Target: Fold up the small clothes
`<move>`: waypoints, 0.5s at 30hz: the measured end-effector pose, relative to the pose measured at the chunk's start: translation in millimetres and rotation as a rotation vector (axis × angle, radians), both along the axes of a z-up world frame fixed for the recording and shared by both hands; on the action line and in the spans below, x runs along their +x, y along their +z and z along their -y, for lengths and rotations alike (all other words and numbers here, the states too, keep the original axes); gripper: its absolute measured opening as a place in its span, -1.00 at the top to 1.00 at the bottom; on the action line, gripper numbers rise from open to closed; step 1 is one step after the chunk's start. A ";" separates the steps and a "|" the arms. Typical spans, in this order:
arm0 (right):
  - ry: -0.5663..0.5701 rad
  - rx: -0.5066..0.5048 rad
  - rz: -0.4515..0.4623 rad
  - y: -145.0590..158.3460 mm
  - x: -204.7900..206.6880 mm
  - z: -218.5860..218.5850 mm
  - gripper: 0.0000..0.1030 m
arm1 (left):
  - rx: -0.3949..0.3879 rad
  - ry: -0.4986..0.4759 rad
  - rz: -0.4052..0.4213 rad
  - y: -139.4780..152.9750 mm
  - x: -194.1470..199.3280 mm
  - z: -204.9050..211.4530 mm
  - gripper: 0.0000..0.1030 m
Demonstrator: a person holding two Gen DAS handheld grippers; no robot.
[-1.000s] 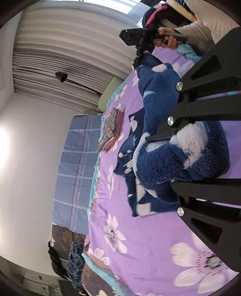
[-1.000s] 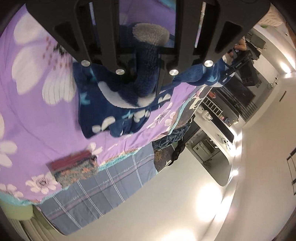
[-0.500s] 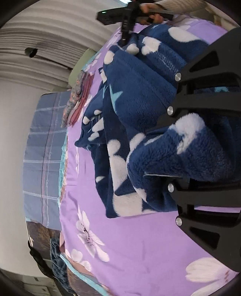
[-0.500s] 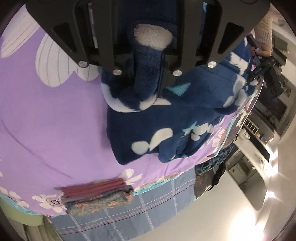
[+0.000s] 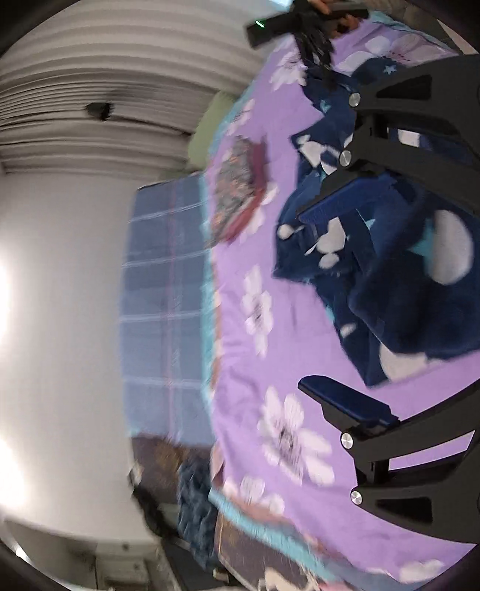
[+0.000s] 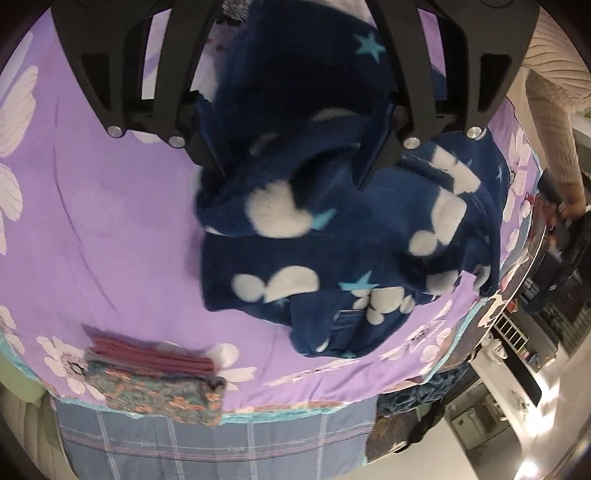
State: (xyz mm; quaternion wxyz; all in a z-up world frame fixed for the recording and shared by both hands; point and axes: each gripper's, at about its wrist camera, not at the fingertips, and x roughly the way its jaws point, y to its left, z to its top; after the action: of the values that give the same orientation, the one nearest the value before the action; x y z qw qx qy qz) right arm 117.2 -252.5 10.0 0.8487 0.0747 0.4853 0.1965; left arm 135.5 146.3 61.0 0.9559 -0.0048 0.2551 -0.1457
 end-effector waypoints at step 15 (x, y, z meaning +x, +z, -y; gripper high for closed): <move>0.079 0.140 -0.039 -5.6 126.2 -48.4 0.70 | -0.124 -0.203 -0.542 -109.3 134.6 60.0 0.86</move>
State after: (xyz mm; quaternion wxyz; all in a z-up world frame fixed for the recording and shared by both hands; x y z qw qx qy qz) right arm 243.4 -204.1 4.5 0.8233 0.1182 0.4896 0.2618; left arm 270.1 86.3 -48.3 0.8312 -0.0766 0.4909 -0.2495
